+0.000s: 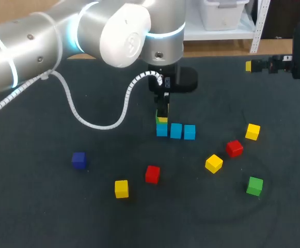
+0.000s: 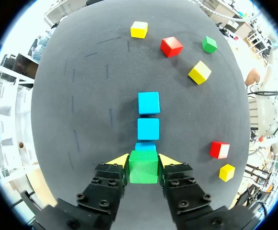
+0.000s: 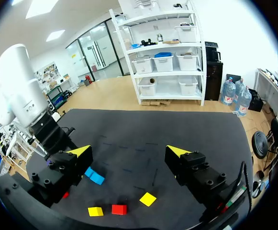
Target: Place the blue cubes, place green cubes on the blue cubes, place the yellow cubes on the green cubes, then place the red cubes on the yellow cubes, and place purple cube on the red cubes.
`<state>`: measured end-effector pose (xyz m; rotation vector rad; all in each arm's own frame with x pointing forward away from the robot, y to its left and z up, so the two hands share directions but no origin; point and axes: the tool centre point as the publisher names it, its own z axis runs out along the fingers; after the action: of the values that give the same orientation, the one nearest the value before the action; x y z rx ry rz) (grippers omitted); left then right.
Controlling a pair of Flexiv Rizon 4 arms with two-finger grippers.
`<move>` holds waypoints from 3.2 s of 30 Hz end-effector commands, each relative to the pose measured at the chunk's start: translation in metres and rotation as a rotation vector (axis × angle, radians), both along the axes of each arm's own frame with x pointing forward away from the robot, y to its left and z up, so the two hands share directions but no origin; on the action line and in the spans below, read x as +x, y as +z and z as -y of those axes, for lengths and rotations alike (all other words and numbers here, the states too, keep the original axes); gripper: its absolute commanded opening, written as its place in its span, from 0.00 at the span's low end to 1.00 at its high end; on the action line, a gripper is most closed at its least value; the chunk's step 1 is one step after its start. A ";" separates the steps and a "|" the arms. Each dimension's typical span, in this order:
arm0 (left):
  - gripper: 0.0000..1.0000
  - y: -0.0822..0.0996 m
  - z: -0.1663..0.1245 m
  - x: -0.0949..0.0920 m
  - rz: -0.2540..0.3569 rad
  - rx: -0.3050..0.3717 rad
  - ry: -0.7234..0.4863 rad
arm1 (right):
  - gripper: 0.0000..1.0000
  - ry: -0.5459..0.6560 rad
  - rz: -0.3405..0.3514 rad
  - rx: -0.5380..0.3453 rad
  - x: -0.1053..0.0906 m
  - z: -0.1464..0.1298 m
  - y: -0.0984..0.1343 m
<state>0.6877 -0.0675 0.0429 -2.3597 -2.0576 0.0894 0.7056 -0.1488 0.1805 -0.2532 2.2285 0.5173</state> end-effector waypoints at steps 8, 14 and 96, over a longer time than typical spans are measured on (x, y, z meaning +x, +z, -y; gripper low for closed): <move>0.00 -0.007 0.015 0.006 -0.035 0.025 -0.007 | 1.00 0.003 0.000 0.001 0.000 0.001 -0.001; 0.07 -0.009 0.017 0.006 -0.035 0.032 -0.010 | 1.00 0.003 0.000 0.001 0.000 0.001 -0.001; 0.32 -0.011 0.008 -0.003 -0.068 0.058 0.034 | 1.00 0.003 0.000 0.001 0.000 0.001 -0.001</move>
<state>0.6853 -0.0757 0.0329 -2.2576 -2.0401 0.1098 0.7056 -0.1488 0.1805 -0.2533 2.2285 0.5173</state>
